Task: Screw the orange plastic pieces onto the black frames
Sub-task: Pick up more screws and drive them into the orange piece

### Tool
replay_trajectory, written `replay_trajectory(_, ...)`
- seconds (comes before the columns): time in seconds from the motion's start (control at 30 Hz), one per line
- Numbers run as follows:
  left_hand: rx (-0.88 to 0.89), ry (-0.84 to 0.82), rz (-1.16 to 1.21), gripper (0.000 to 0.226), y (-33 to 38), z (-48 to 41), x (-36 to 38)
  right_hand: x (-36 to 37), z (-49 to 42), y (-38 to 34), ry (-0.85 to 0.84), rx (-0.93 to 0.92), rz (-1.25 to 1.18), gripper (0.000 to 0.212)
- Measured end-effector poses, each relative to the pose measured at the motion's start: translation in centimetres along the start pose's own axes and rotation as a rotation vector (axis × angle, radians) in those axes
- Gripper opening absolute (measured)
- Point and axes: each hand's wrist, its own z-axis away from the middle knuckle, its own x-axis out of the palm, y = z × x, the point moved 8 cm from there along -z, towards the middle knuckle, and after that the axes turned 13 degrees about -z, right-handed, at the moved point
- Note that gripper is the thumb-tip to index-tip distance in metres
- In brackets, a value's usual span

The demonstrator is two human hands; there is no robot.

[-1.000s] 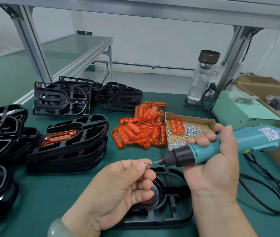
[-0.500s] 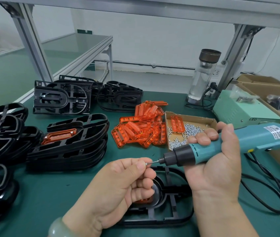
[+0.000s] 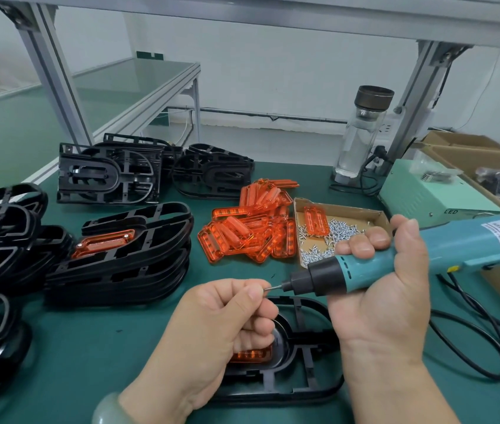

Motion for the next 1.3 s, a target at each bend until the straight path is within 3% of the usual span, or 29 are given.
replay_trajectory(0.5, 0.093, 0.062, -0.210, 0.019, 0.5, -0.2, -0.5, -0.4, 0.1, 0.2, 0.067, 0.004, -0.023, 0.008)
replay_trajectory(0.67, 0.099, 0.037, -0.158, 0.013, 0.7, -0.3, -0.6, -0.5, 0.1, 0.1, 0.084, 0.010, -0.022, 0.011)
replay_trajectory(0.8, 0.100, 0.035, -0.140, 0.033, 0.7, -0.3, -0.7, -0.5, 0.0, 0.1, 0.100, 0.010, -0.023, 0.012)
replay_trajectory(1.03, 0.105, 0.069, -0.199, 0.005, 0.8, -0.5, -1.1, -0.4, 0.2, 0.5, 0.076, 0.017, -0.021, 0.010)
replay_trajectory(1.23, 0.122, 0.032, -0.274, 0.008, 1.5, -0.3, -1.2, -0.3, 0.3, 0.6, 0.043, 0.028, -0.015, 0.010)
replay_trajectory(1.3, 0.139, 0.006, -0.307, 0.025, 1.9, -0.1, -1.3, -0.4, 0.1, 0.5, 0.049, 0.032, -0.014, 0.013)
